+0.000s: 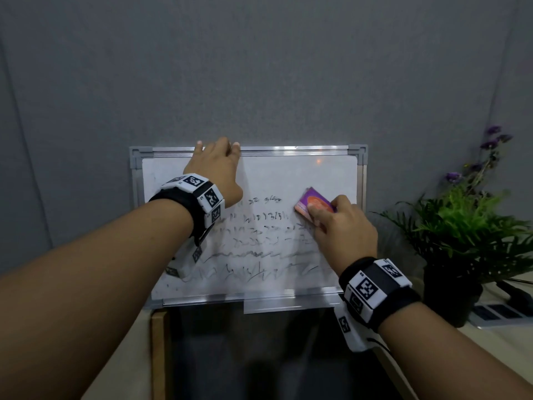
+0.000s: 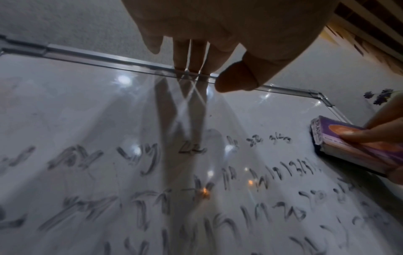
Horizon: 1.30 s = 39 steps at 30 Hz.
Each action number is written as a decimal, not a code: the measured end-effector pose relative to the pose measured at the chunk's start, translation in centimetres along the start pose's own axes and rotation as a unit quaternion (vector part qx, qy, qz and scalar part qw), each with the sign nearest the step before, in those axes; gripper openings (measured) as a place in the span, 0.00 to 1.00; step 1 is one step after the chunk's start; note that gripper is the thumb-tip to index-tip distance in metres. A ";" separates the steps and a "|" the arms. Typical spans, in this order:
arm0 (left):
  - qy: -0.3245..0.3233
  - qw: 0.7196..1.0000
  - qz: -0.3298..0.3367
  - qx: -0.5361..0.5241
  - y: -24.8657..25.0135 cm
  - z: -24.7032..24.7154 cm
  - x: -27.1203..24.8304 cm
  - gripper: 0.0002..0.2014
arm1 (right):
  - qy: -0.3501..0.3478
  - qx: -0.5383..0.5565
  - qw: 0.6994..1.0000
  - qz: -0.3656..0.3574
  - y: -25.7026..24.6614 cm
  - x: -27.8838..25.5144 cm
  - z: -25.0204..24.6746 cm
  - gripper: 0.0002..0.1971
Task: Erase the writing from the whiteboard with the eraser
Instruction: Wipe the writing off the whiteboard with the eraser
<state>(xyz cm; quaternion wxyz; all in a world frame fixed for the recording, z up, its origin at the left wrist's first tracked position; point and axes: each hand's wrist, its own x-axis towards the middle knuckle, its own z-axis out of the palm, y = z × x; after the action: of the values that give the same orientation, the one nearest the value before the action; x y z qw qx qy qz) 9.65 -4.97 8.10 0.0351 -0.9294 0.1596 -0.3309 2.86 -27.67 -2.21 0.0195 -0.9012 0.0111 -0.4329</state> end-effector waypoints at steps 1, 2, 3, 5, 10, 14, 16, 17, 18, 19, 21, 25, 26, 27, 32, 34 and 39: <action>-0.001 1.000 0.001 0.001 0.0 0.0 0.0 0.43 | -0.004 0.001 1.000 -0.010 -0.5 -0.1 0.1 0.13; -0.001 1.000 0.002 0.003 0.0 -0.1 -0.1 0.43 | -0.006 0.004 1.000 -0.020 -0.8 -0.4 0.2 0.13; -0.001 1.000 0.002 0.003 -0.1 -0.1 -0.1 0.43 | -0.008 0.009 1.000 -0.026 -1.0 -0.7 0.3 0.13; 0.000 1.000 0.000 -0.003 -0.2 -0.1 -0.2 0.44 | -0.012 0.015 0.999 -0.027 -0.8 -1.3 0.5 0.13; 0.012 1.000 -0.001 -0.006 -0.1 0.3 -0.6 0.46 | -0.003 0.004 1.000 -0.002 0.6 -0.8 -0.4 0.15; 0.025 0.998 -0.030 -0.054 -0.6 0.1 -0.9 0.45 | -0.005 -0.018 1.000 -0.006 -0.6 0.7 -0.7 0.14; 0.040 0.995 -0.064 -0.071 -1.8 0.1 -1.3 0.41 | -0.016 -0.019 1.000 -0.018 -1.5 0.6 -0.5 0.13; 0.047 0.993 -0.080 -0.072 -2.6 0.1 -1.6 0.39 | -0.020 -0.016 0.999 -0.025 -1.8 0.3 -0.3 0.13; 0.048 0.992 -0.090 -0.071 -3.3 0.1 -1.9 0.37 | -0.022 -0.011 0.999 -0.030 -2.0 -0.1 -0.1 0.13; 0.046 0.992 -0.093 -0.065 -4.1 0.0 -2.3 0.37 | -0.022 -0.007 0.999 -0.032 -1.9 -0.4 0.0 0.14; 0.030 0.996 -0.079 -0.037 -4.9 0.0 -2.9 0.40 | -0.026 -0.009 0.999 -0.028 -1.4 -0.7 0.1 0.15; 0.009 0.999 -0.050 -0.010 -5.1 -0.2 -2.6 0.42 | -0.022 -0.028 0.999 -0.003 -1.5 0.5 -0.4 0.13; 0.007 0.999 -0.050 -0.010 -5.1 -0.3 -2.5 0.43 | -0.018 -0.027 0.999 -0.002 -2.0 0.9 -0.5 0.13; 0.004 0.999 -0.052 -0.010 -5.1 -0.2 -2.4 0.43 | -0.016 -0.021 1.000 -0.002 -2.6 1.3 -0.5 0.13; -0.001 0.999 -0.050 -0.002 -5.4 -0.1 -2.2 0.44 | -0.012 0.011 1.000 -0.023 -4.3 0.6 0.2 0.12; -0.004 0.999 -0.050 -0.005 -5.5 -0.1 -2.1 0.44 | -0.013 0.011 1.000 -0.025 -3.8 -0.1 0.4 0.14; -0.005 0.999 -0.052 -0.011 -5.4 0.1 -2.0 0.45 | -0.008 -0.006 1.000 0.003 -3.3 0.9 -0.2 0.12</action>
<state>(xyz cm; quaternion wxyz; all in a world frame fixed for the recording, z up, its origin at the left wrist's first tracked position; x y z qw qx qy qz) 9.78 0.78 7.74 0.0087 -0.9384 0.1148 -0.3259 3.23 -24.46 -1.25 0.0150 -0.9049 0.0160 -0.4251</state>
